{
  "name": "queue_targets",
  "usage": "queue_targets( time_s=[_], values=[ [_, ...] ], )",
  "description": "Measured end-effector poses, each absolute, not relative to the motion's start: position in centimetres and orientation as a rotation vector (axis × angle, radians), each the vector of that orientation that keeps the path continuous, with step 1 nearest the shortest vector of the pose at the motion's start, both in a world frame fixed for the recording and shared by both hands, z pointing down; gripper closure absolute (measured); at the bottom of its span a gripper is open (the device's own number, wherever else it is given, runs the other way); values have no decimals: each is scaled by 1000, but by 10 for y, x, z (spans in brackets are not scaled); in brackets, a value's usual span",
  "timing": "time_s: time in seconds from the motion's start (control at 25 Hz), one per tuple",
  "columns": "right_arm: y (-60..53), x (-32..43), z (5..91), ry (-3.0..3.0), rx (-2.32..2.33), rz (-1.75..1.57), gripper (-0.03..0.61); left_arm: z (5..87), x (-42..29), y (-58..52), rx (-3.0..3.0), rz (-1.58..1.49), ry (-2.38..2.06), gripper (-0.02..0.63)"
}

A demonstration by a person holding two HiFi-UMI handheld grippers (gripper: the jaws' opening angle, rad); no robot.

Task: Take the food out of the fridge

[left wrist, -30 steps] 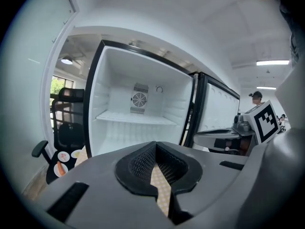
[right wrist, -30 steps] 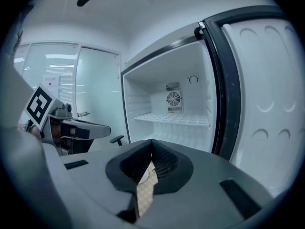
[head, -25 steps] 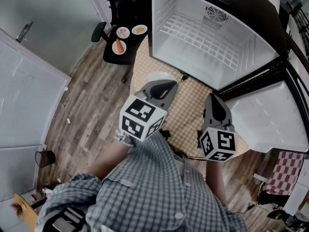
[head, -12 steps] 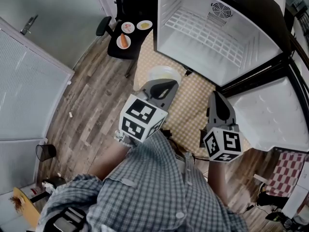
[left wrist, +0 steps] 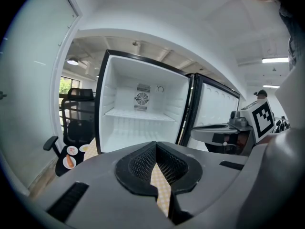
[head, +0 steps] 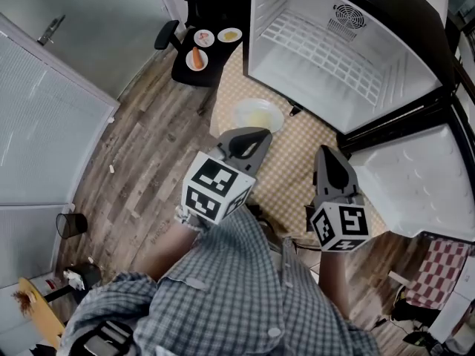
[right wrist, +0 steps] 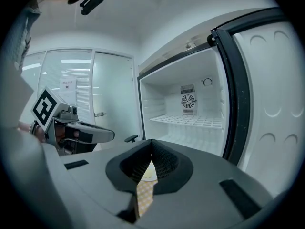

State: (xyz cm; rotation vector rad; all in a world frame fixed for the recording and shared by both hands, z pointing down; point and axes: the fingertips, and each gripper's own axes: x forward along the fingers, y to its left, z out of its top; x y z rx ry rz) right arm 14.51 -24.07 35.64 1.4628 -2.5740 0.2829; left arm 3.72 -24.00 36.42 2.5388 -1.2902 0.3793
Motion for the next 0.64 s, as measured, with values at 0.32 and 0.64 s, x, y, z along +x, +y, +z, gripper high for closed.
queue_targets(
  time_s=[0.32,0.64],
  values=[
    [-243,134,364,-2590,1420,338,569,367,27,-239,2500,371,-1324,609],
    [-244,132,362,-2604,1405,350,569,372,23,-234,2484,387,-1332,609]
  ],
)
